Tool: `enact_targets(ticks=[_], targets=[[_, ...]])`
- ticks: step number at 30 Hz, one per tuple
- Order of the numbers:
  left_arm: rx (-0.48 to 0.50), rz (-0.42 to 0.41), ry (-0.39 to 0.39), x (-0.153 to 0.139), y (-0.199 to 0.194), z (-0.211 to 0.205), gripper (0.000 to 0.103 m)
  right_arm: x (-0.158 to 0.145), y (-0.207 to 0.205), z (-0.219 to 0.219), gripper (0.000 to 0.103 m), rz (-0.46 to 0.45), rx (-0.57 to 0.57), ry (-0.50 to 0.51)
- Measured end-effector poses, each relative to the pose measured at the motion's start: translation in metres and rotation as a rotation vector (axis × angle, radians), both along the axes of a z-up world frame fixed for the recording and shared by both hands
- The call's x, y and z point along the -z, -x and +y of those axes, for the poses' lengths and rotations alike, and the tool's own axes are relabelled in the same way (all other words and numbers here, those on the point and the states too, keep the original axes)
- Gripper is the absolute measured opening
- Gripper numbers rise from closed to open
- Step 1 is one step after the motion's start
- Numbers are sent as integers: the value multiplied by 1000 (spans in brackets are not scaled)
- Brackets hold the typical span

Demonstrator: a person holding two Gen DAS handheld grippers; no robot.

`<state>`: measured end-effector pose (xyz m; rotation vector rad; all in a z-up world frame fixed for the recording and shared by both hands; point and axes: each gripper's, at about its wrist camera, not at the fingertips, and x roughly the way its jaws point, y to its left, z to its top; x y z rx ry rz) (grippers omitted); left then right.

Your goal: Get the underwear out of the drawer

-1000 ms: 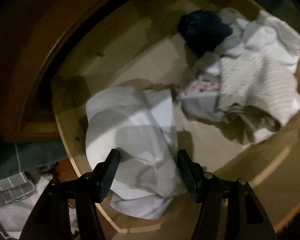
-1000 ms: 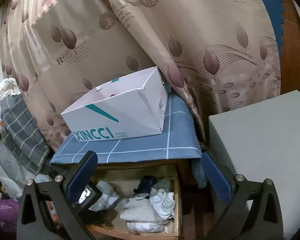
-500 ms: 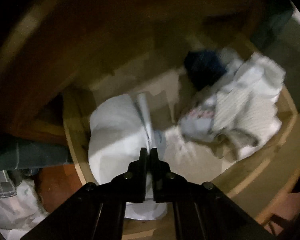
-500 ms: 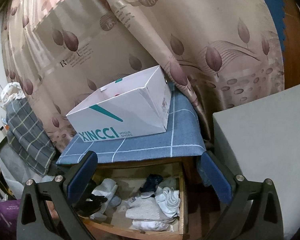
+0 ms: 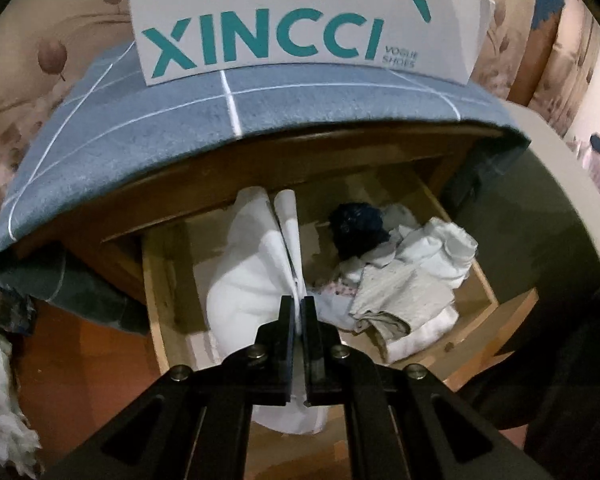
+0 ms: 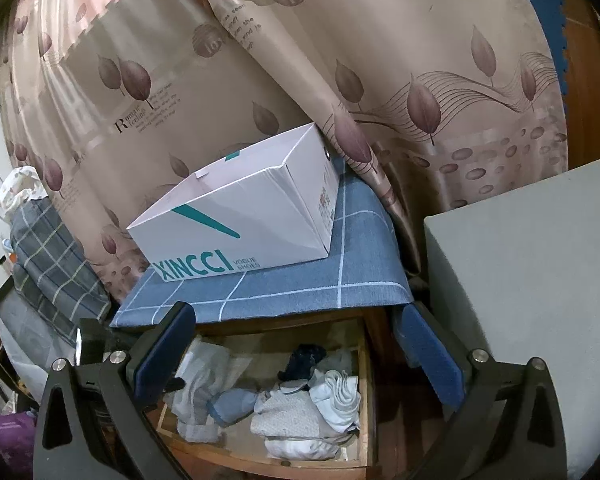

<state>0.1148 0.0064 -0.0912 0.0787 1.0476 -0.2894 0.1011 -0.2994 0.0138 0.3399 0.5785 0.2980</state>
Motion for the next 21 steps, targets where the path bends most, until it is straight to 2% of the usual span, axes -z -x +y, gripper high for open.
enact_targets(ticks=[4,6,10,12,15,16,18,19,20,21], targets=[[-2,62,-30,20,-7,-2,3,0,0,2,103,3,-6,9],[-15,84,-72,33,-11,-2,3,1,0,4,103,3,-9,13],[-34,159,-116,55,-22,-4,9,1,-1,5,103,9,-21,13],[-50,197,-154,64,-28,-4,11,2,-2,7,103,11,-26,12],[-56,201,-254,74,-34,-7,14,2,-1,8,103,10,-36,11],[-60,193,-298,76,-35,-9,19,2,-1,9,103,10,-42,10],[-66,167,-349,73,-35,-11,21,2,-1,10,103,10,-47,9],[-56,148,-349,68,-33,-11,25,2,-1,10,103,11,-51,8],[-45,131,-346,64,-31,-12,38,3,-1,10,103,13,-55,7],[-36,111,-352,62,-28,-14,46,3,-1,11,103,14,-57,7]])
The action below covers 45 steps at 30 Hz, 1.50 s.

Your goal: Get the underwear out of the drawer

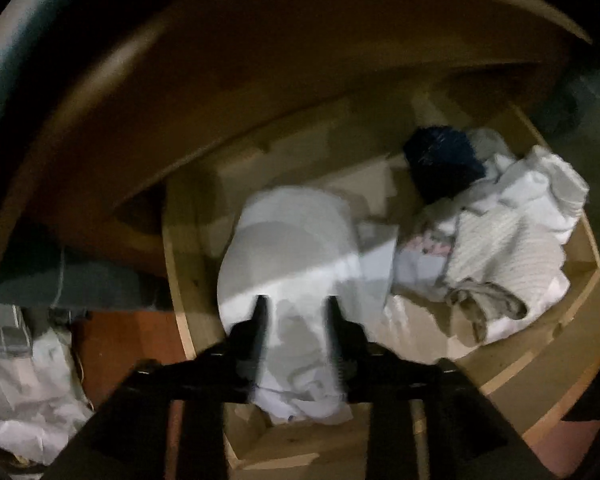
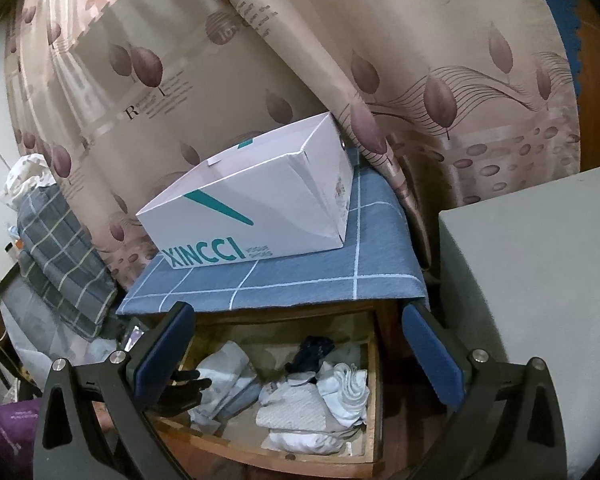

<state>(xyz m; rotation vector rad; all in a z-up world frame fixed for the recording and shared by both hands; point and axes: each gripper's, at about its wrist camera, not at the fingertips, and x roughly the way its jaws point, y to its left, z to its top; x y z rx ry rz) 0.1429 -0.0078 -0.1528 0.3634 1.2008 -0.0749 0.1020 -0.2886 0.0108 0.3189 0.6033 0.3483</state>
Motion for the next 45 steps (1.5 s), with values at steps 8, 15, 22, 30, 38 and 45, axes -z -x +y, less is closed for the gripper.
enact_targets(ticks=[8,15,22,30,38,45], targets=[[94,18,-98,17,-1,-20,55,0,0,6,103,9,-24,15],[167,66,-134,30,-3,-37,55,2,-2,9,103,19,-46,16],[186,94,-212,43,-11,-40,57,2,-2,13,103,24,-67,26],[166,115,-205,46,-26,-20,64,4,-3,16,103,35,-81,30],[127,75,-128,42,-25,4,2,4,-3,16,103,37,-85,28],[131,20,-25,16,-4,-6,3,4,-3,16,103,38,-85,25]])
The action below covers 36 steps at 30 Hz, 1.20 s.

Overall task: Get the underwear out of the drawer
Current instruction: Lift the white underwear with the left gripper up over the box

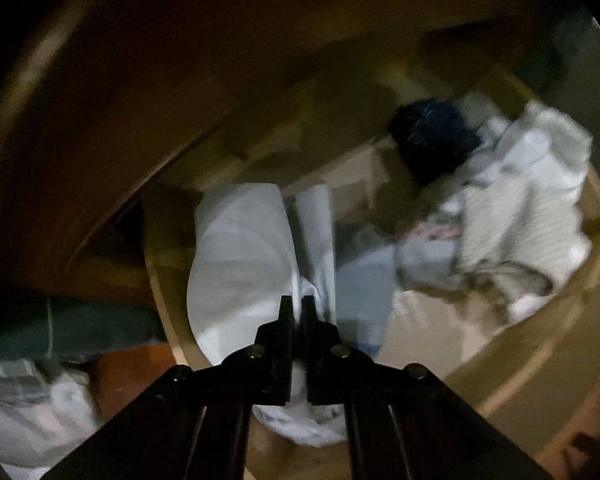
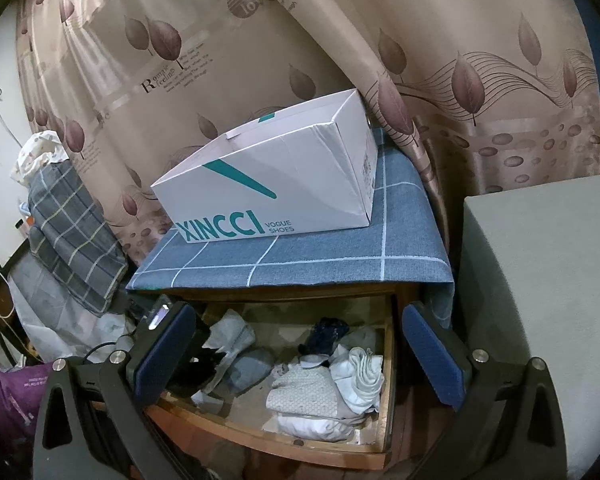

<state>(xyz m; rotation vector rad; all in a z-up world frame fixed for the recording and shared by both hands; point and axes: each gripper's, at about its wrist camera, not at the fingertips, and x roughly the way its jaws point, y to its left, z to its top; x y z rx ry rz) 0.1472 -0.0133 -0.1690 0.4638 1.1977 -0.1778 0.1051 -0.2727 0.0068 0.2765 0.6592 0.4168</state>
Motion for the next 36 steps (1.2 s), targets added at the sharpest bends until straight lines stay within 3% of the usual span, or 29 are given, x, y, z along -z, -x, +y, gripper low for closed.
enact_targets(ticks=[10,18,36], targets=[[-40,-138,193,-69,33,8,3,1,0,0,103,8,8,-4],[-47,-190,327,-109,46,18,3,4,-3,2,103,26,7,15],[9,-268,522,-204,77,5,3,7,-6,5,103,48,5,36]])
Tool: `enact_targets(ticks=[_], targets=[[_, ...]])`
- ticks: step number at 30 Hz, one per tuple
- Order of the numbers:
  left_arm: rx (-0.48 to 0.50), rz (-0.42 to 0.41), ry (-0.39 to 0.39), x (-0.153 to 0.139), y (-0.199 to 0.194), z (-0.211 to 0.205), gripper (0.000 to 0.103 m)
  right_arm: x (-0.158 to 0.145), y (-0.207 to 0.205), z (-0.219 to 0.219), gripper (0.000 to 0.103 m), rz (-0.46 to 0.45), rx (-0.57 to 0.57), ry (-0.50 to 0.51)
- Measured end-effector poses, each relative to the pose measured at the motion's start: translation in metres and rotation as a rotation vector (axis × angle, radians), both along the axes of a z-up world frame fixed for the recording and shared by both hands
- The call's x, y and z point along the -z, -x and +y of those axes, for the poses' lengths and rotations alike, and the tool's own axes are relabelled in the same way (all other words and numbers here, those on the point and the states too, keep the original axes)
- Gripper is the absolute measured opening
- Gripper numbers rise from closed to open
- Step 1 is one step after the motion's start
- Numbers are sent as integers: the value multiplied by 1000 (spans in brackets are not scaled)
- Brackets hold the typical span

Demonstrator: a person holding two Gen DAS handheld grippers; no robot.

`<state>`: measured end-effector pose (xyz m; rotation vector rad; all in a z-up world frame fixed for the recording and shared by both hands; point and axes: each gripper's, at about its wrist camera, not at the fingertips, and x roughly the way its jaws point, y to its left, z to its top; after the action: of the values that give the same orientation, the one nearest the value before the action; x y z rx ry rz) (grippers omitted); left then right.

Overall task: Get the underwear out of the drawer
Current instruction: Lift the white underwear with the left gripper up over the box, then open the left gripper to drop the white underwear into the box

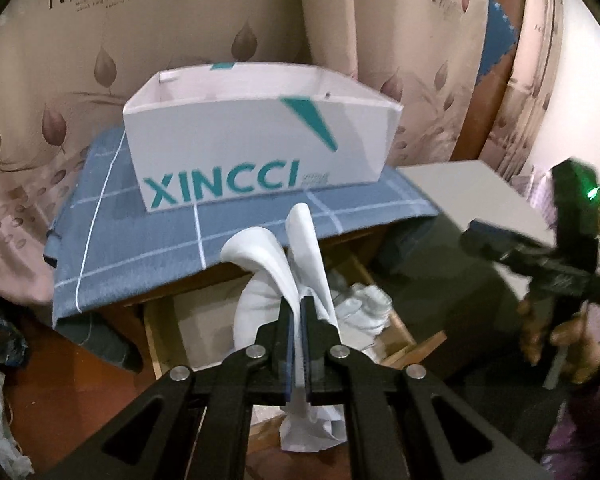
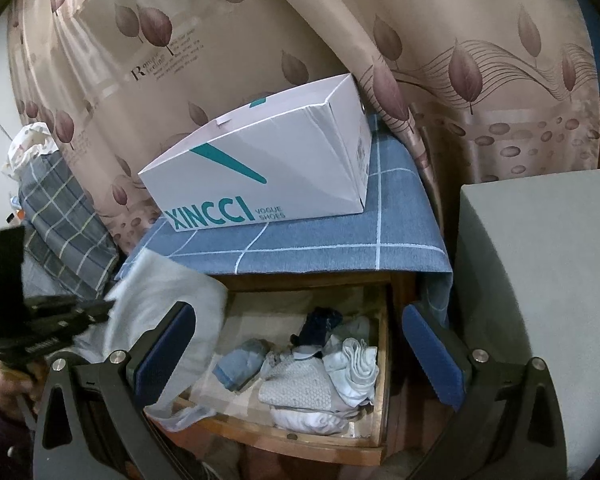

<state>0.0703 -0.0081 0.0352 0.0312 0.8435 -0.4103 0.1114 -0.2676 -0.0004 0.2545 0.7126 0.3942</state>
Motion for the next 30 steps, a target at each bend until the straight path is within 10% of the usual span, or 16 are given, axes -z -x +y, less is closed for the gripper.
enact_targets(ticks=[11,19,30], targets=[[7,-54,146,-75,1,2,3,1,0,2,103,9,-7,6],[-5,-198,230,-189,-33,6,3,1,0,3,103,9,-8,3],[-108,-308,26,-243,-158,-17,3,1,-1,2,103,9,-15,-9]])
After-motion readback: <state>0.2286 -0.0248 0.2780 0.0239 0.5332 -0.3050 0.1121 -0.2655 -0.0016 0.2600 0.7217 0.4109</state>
